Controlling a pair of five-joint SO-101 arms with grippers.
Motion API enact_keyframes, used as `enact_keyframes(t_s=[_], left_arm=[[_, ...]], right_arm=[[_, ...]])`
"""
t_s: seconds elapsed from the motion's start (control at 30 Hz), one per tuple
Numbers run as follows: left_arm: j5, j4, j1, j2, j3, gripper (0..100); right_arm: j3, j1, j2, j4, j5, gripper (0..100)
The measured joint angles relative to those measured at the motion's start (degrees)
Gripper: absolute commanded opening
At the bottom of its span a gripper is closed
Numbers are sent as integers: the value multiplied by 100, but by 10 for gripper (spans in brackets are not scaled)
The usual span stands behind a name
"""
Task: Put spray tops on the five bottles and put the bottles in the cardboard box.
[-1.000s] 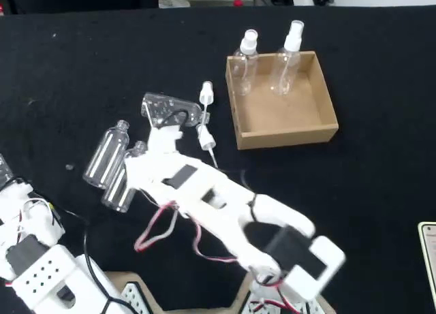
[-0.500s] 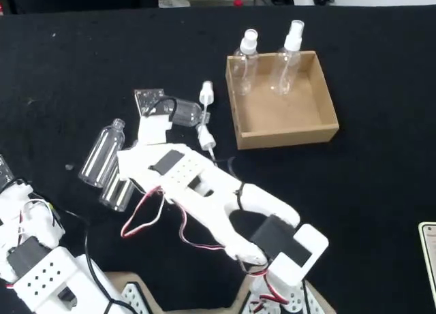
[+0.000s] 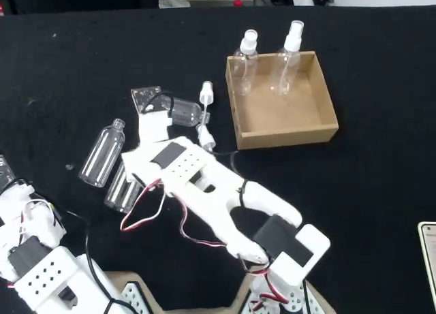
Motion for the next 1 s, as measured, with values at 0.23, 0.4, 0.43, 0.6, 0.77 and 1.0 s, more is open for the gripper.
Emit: enact_keyframes(t_s=[0.23,0.4,0.43,0.6,0.77,1.0], left_arm=[[0,0,0,0,0,76],[0,0,0,0,0,76],[0,0,0,0,0,76],[0,0,0,0,0,76],[0,0,0,0,0,76],[0,0,0,-9,70,76]], right_arm=[[167,202,-79,774,1020,152],[158,193,-79,888,1477,152],[158,176,-79,888,1547,153],[202,-211,-88,888,1758,153],[220,-264,-88,888,1670,152],[281,-264,-712,879,141,155]])
